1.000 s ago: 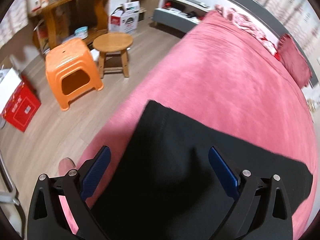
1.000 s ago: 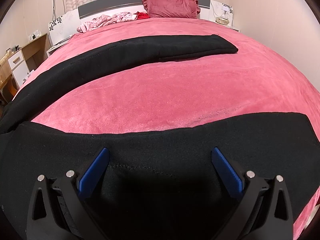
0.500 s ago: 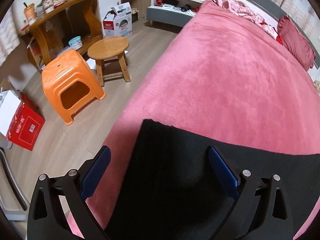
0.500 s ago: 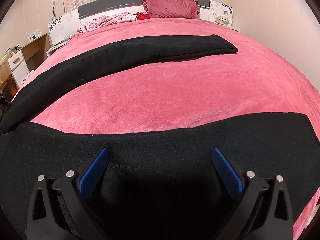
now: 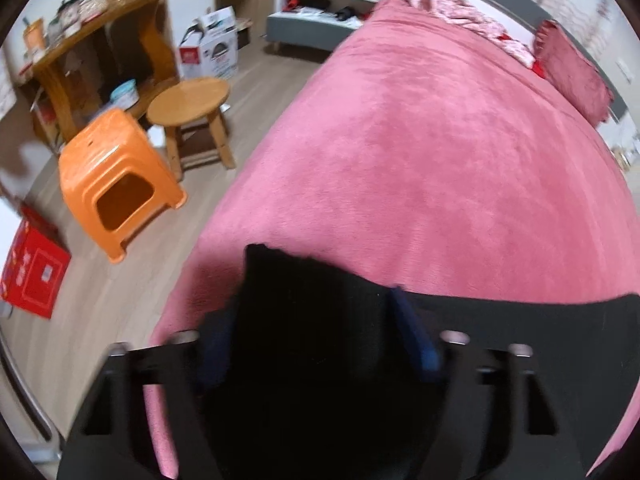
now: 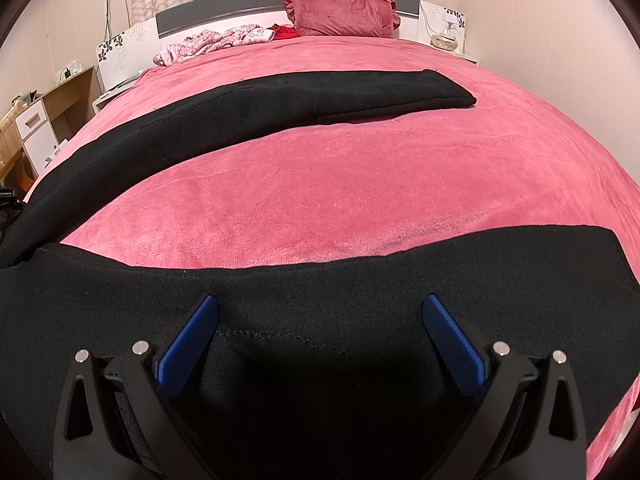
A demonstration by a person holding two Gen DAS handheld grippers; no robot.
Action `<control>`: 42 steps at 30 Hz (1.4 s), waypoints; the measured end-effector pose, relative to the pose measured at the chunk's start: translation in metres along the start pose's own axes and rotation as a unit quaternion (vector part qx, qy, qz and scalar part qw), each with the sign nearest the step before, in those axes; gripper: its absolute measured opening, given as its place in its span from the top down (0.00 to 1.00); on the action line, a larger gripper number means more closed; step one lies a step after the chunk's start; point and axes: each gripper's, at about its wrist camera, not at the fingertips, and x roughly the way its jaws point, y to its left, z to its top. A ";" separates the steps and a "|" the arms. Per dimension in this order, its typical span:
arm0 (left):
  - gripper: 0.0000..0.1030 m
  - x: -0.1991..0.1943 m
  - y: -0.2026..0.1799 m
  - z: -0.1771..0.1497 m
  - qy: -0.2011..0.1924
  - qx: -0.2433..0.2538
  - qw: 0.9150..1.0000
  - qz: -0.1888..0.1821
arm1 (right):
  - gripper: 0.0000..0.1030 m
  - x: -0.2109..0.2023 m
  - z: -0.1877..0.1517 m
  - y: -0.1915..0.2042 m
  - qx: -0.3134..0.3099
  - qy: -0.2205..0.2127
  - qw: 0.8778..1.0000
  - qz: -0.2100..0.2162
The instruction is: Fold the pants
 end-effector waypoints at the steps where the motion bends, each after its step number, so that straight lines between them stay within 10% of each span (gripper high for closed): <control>1: 0.69 -0.004 -0.005 0.000 -0.002 0.009 1.000 -0.008 | 0.02 0.000 0.000 0.000 0.000 0.000 1.000 0.000; 4: 0.87 -0.015 -0.015 -0.003 -0.010 0.033 0.999 -0.022 | 0.02 -0.001 0.001 -0.001 0.000 -0.001 1.000 -0.001; 16: 0.88 -0.121 -0.016 -0.047 -0.118 0.060 0.987 -0.096 | 0.02 -0.001 0.001 0.000 0.002 -0.002 1.000 0.000; 24: 0.88 -0.188 0.000 -0.132 -0.147 0.039 0.975 -0.163 | 0.02 -0.001 0.001 -0.001 0.002 -0.002 1.000 0.001; 42: 0.88 -0.136 0.020 -0.237 -0.115 -0.009 0.978 -0.174 | 0.02 0.004 0.057 0.015 -0.052 0.075 0.996 -0.010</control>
